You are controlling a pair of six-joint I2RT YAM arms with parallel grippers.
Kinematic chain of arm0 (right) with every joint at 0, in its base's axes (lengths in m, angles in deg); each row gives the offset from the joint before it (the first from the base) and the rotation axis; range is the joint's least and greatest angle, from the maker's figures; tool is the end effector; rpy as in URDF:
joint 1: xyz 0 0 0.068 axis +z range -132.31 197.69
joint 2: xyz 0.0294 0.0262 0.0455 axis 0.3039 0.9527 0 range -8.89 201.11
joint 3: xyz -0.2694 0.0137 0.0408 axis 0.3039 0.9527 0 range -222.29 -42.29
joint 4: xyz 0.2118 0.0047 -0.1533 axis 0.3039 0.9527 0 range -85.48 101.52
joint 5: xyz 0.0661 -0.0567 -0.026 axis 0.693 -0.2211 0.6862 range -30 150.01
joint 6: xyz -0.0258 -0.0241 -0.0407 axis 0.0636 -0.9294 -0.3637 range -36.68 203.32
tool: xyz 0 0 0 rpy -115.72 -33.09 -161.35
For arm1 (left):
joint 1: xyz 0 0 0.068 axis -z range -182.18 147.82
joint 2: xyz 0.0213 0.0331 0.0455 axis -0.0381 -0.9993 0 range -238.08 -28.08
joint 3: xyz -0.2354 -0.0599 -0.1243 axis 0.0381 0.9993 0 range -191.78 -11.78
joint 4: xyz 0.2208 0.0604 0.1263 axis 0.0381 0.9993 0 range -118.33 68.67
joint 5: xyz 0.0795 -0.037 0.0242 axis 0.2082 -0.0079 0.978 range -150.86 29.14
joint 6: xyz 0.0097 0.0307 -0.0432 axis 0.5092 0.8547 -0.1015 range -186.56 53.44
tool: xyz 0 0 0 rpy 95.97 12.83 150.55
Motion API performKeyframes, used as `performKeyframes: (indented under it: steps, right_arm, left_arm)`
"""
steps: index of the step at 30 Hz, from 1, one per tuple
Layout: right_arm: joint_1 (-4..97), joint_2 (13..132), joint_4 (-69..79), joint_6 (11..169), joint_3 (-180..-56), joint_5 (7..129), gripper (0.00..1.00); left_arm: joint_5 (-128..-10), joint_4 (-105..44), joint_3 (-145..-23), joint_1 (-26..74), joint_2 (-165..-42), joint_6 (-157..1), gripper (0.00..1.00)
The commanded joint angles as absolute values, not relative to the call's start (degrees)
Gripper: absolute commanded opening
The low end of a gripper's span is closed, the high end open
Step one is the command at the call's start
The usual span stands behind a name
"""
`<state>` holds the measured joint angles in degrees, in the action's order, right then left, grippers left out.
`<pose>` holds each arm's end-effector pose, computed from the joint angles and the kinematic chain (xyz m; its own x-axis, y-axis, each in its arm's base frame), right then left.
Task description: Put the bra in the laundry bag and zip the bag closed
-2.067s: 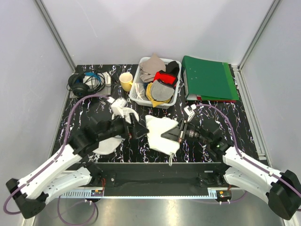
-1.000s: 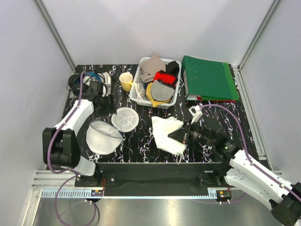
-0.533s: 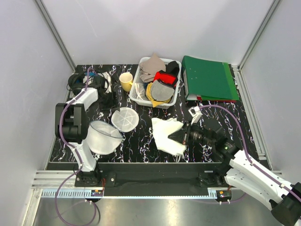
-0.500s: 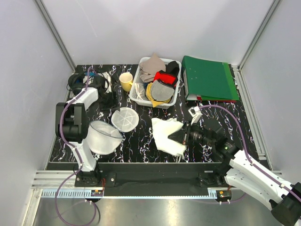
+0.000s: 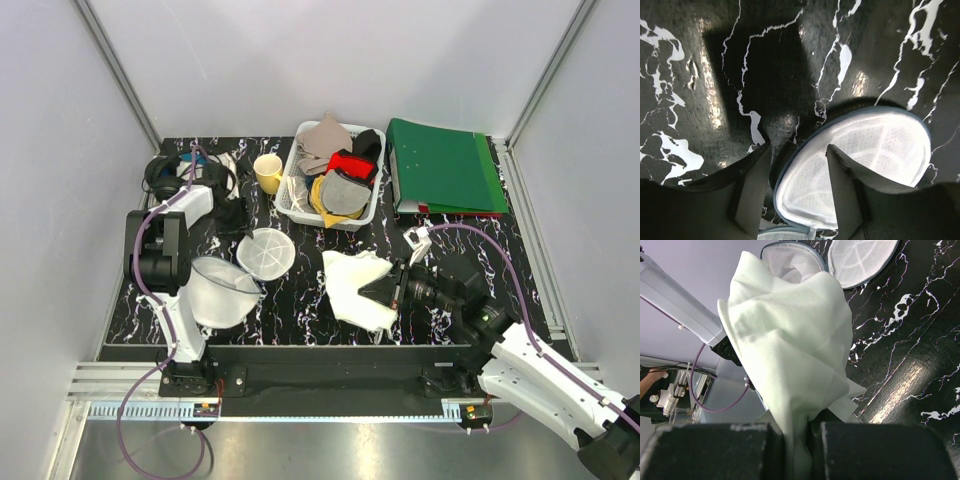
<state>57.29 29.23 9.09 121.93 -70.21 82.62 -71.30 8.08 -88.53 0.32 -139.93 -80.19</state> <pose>0.1203 0.1172 0.2649 -0.6995 0.1689 -0.6944 -0.5610 0.4722 0.6800 0.3872 -0.0235 0.1634 -0.9444 -0.1907 -0.2677 -0.1257 0.9622 -0.2417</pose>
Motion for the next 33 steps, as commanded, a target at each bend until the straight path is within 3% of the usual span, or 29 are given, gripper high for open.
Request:
performKeyframes:
  steps: [1,3,4,8,18,27,33]
  right_arm:
    - [57.6,28.4,7.9,122.0,-70.6,83.6,0.00]
    - [57.6,28.2,8.0,122.4,-70.7,83.6,0.00]
    - [57.6,28.2,7.9,122.5,-70.7,83.6,0.00]
    - [57.6,28.5,8.3,124.2,-70.9,84.2,0.00]
    - [57.6,29.5,8.8,127.7,-70.9,85.8,0.00]
    - [57.5,32.4,10.6,129.7,-73.6,85.4,0.00]
    - [57.6,35.1,13.5,129.5,-75.3,85.5,0.00]
  left_arm:
    - [-69.8,4.3,-87.4,0.4,-140.5,-81.1,0.45]
    - [-68.8,3.8,-87.5,0.4,-141.0,-81.5,0.35]
    - [-68.5,4.1,-87.5,0.3,-141.0,-81.6,0.25]
    - [-65.8,5.0,-86.8,-0.1,-137.3,-84.4,0.00]
    - [-59.8,8.2,-78.5,-0.2,-106.9,-89.9,0.00]
    - [-73.3,6.2,-67.1,2.2,-85.7,-96.1,0.00]
    - [-78.7,0.1,-60.5,12.5,-78.1,-107.0,0.00]
